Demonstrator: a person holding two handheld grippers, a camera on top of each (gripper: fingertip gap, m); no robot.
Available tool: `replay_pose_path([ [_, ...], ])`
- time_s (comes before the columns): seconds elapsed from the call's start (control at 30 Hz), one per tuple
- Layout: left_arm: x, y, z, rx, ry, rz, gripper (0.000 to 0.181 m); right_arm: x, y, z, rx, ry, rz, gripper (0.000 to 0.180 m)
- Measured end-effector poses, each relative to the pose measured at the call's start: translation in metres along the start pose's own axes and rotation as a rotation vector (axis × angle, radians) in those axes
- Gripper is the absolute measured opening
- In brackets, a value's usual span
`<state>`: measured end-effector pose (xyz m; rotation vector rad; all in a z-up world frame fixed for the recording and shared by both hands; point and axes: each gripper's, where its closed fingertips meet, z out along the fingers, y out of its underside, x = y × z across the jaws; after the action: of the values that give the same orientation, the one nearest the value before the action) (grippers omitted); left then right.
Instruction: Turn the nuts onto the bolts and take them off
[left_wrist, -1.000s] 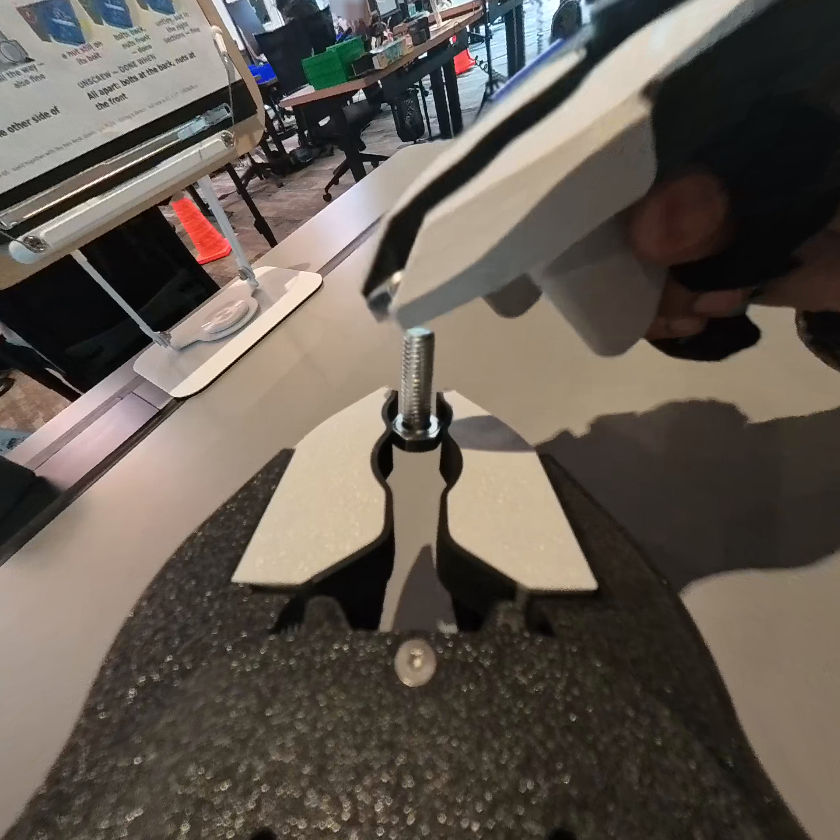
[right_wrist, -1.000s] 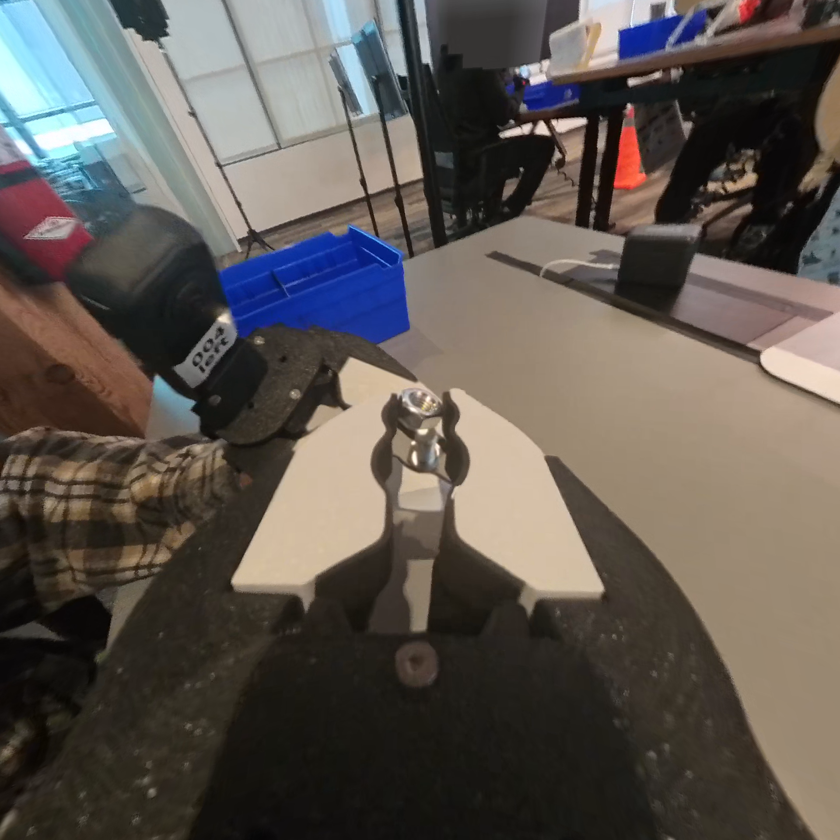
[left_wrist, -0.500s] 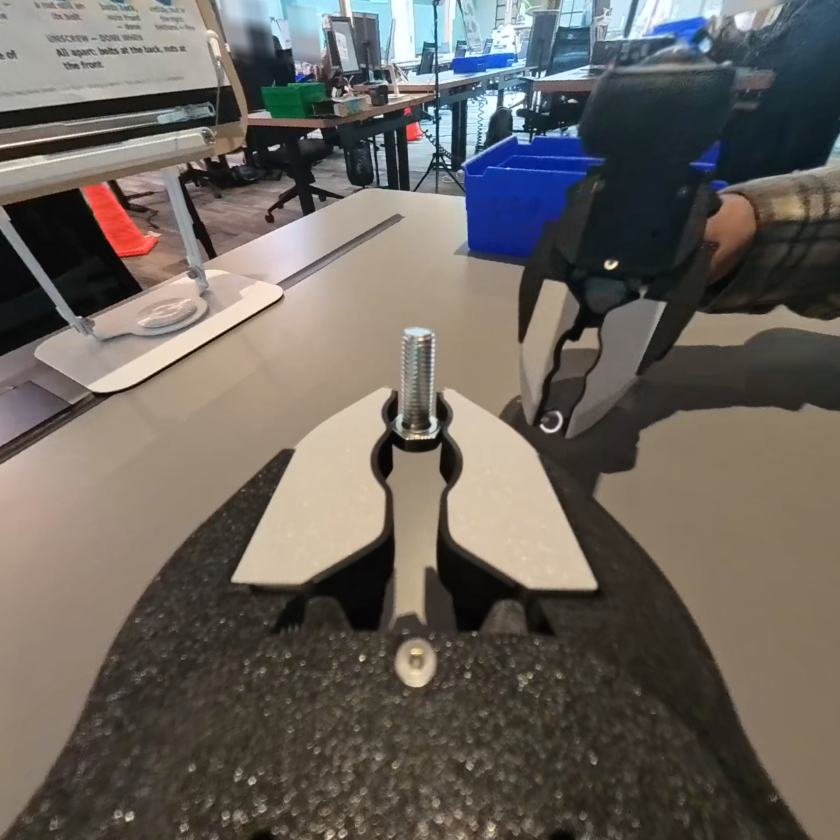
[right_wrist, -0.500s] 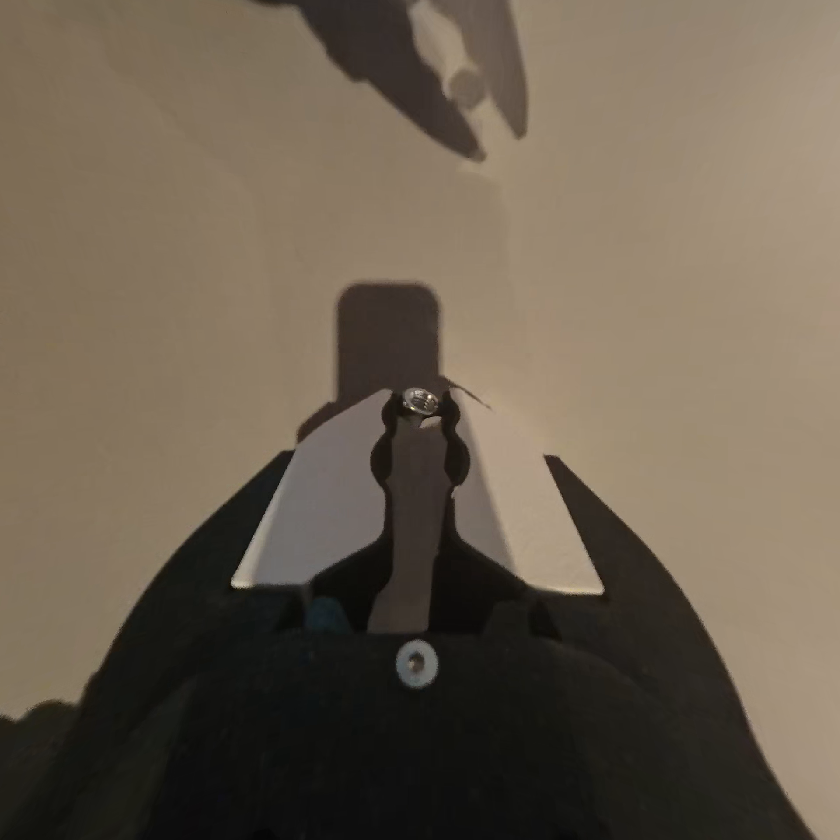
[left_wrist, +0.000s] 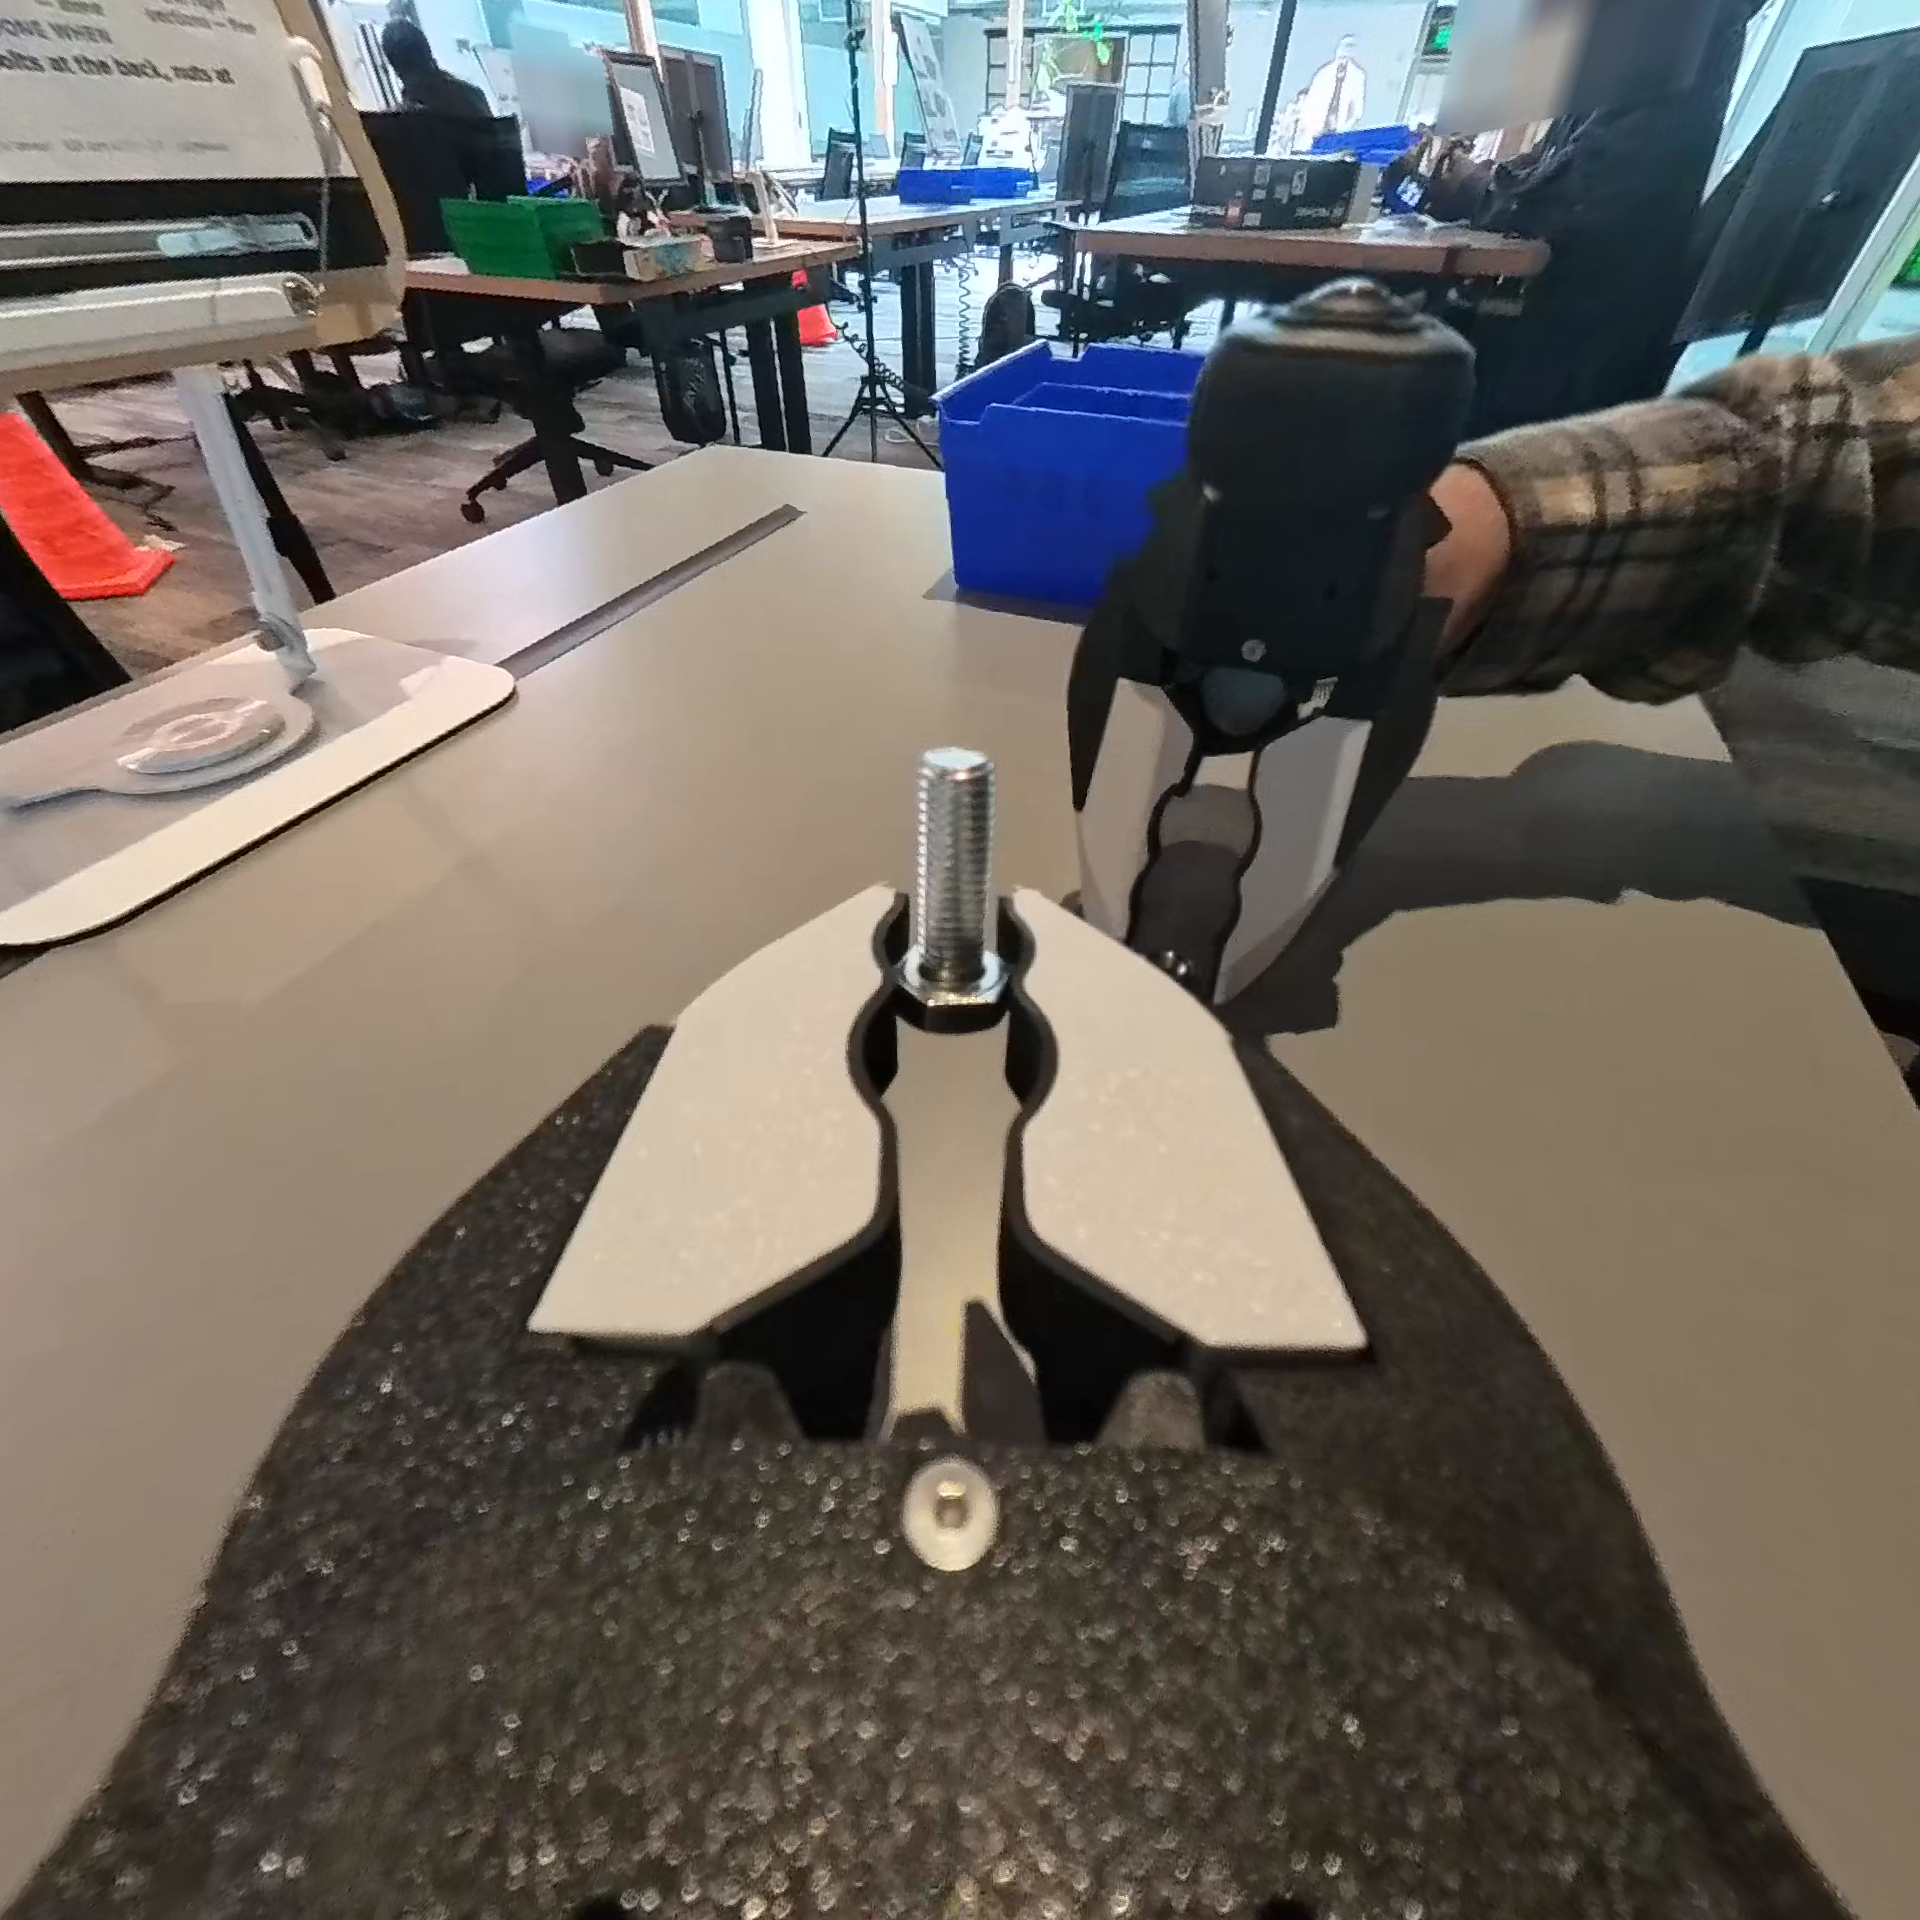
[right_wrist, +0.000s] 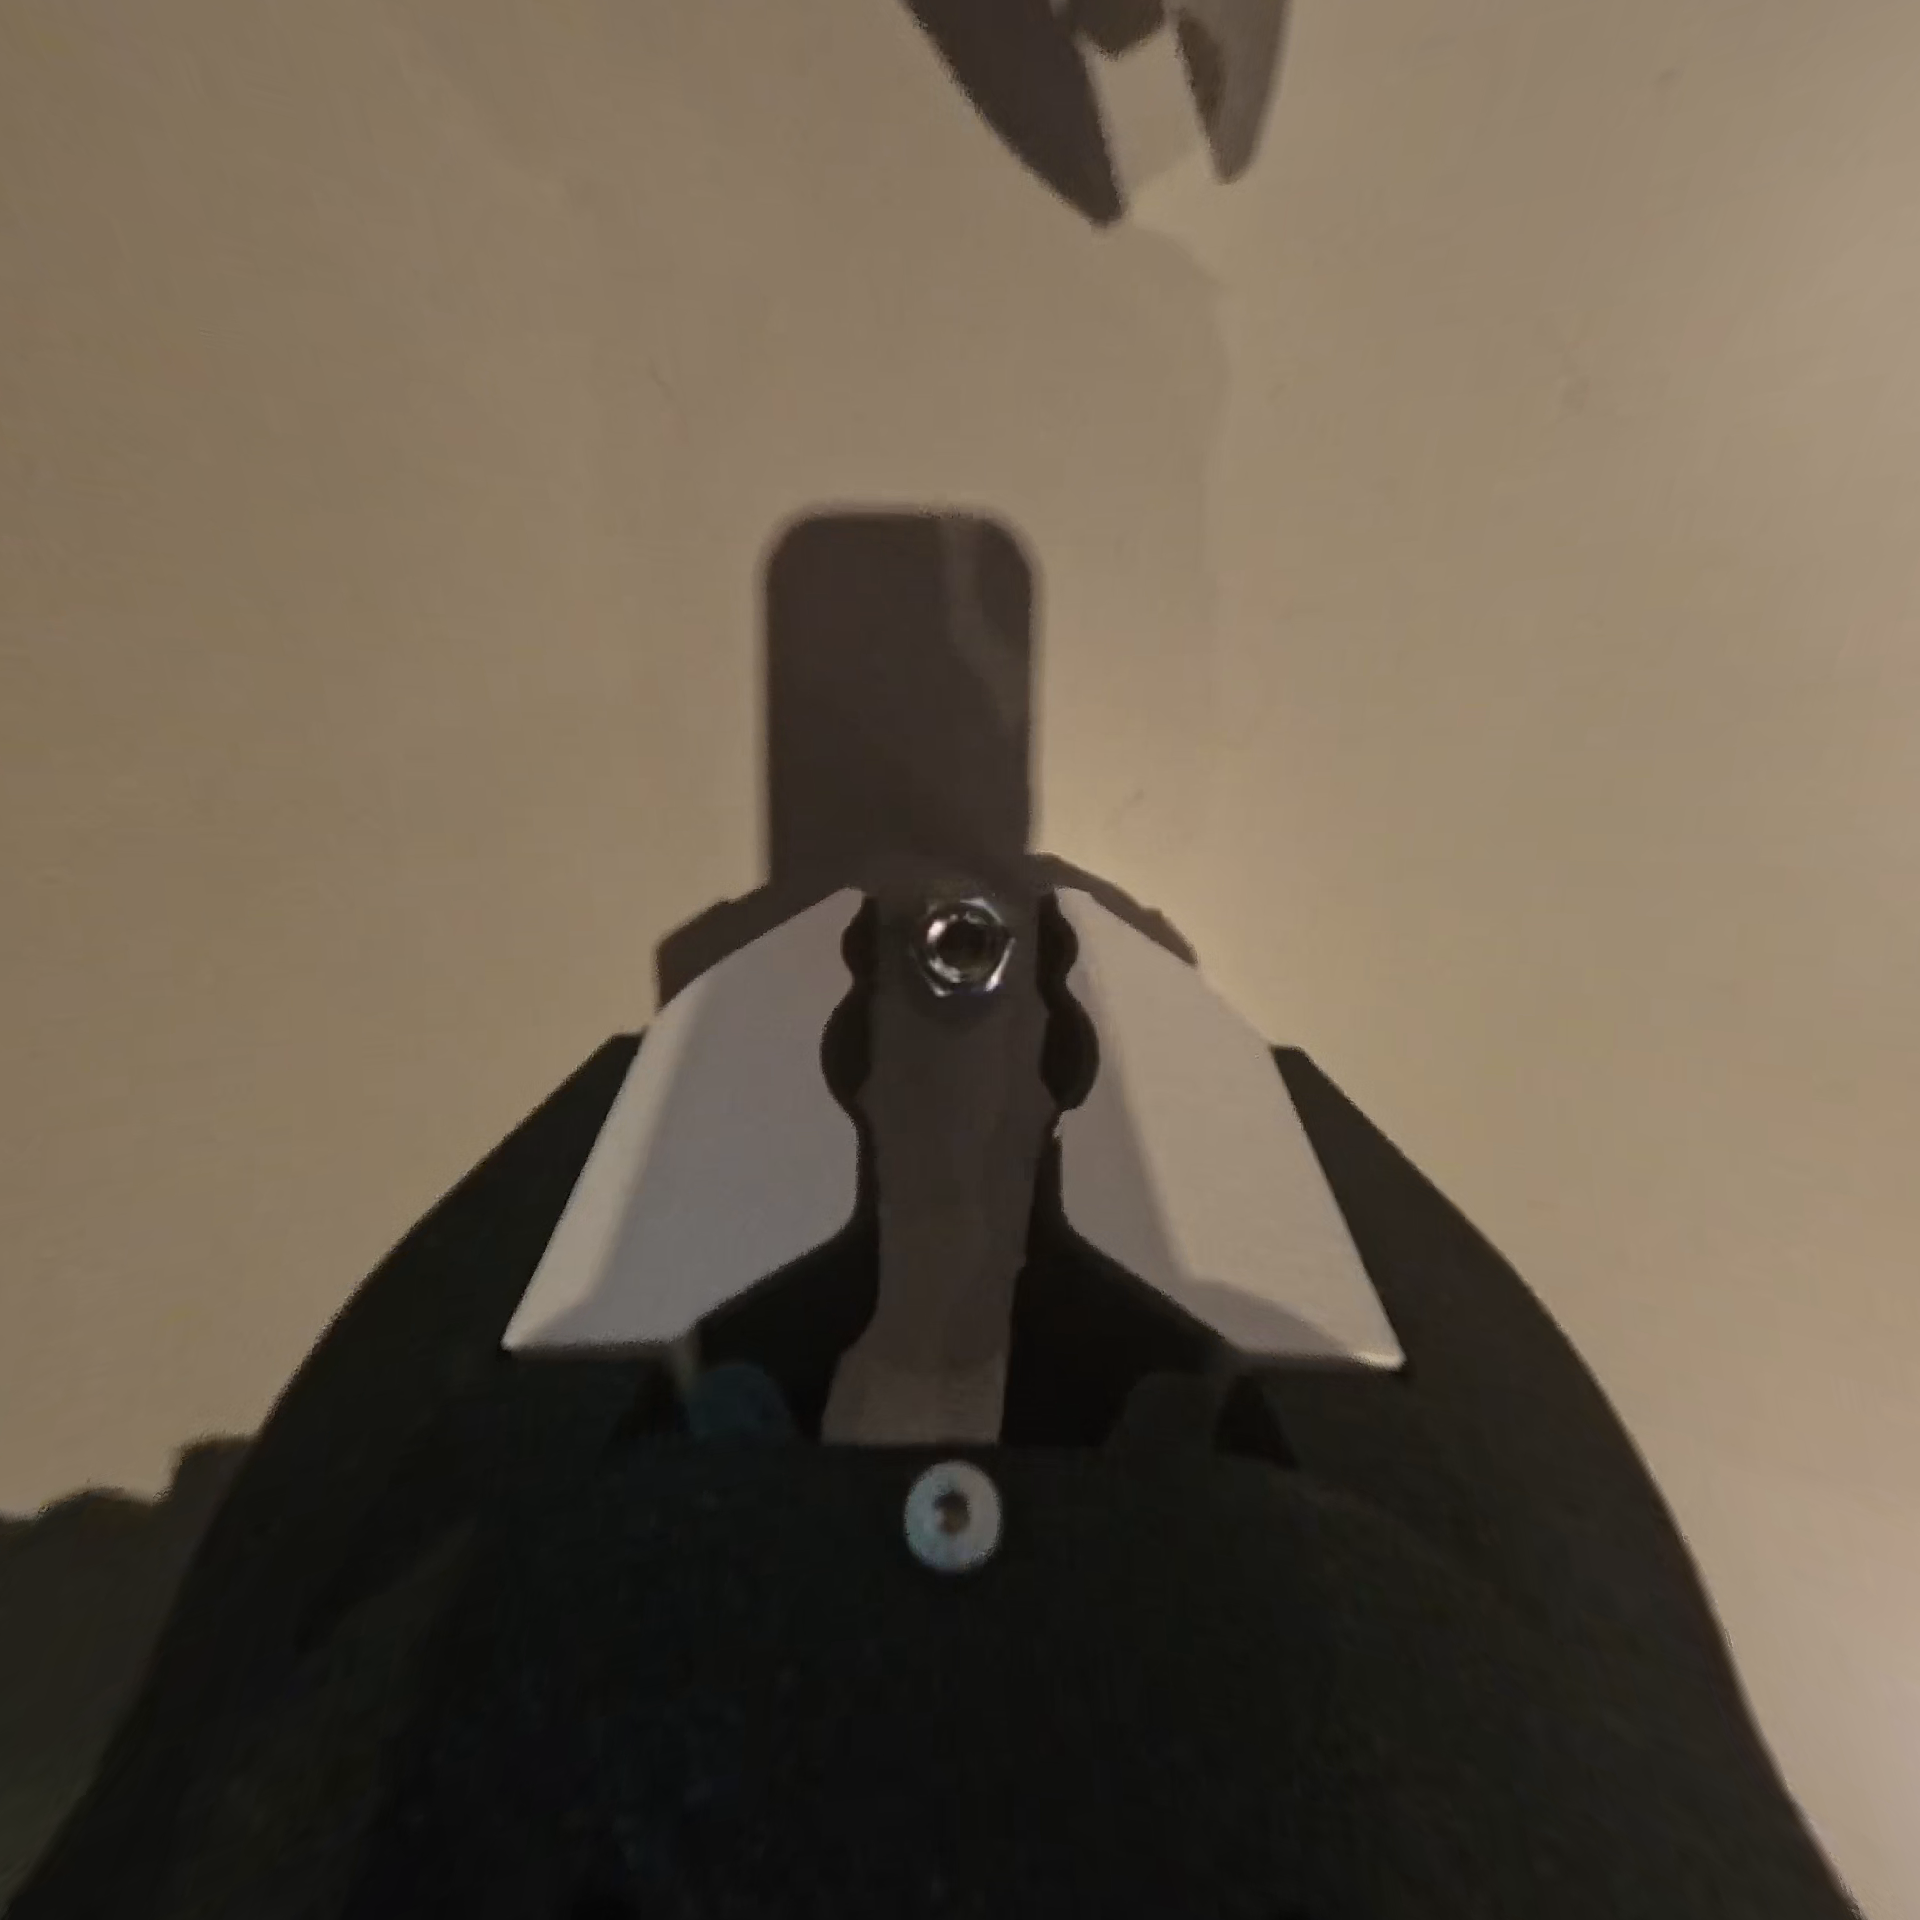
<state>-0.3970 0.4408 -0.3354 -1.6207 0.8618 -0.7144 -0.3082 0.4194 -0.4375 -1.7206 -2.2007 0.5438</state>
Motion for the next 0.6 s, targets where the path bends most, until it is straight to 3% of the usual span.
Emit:
replay_pose_path([
  [0.17,0.009,0.0,0.002,0.012,0.064,0.009,0.015,0.01,-0.02,-0.035,0.006,0.081,-0.095,0.033],
  [0.33,0.023,-0.004,0.004,0.037,0.142,0.014,0.015,0.008,-0.1,-0.084,0.248,0.112,-0.101,0.024],
  [0.43,0.029,-0.004,0.005,0.037,0.161,0.03,0.015,0.004,-0.133,-0.088,0.329,0.117,-0.114,0.022],
  [0.6,0.036,-0.005,0.005,0.038,0.183,0.047,0.015,0.003,-0.148,-0.075,0.327,0.105,-0.123,0.019],
])
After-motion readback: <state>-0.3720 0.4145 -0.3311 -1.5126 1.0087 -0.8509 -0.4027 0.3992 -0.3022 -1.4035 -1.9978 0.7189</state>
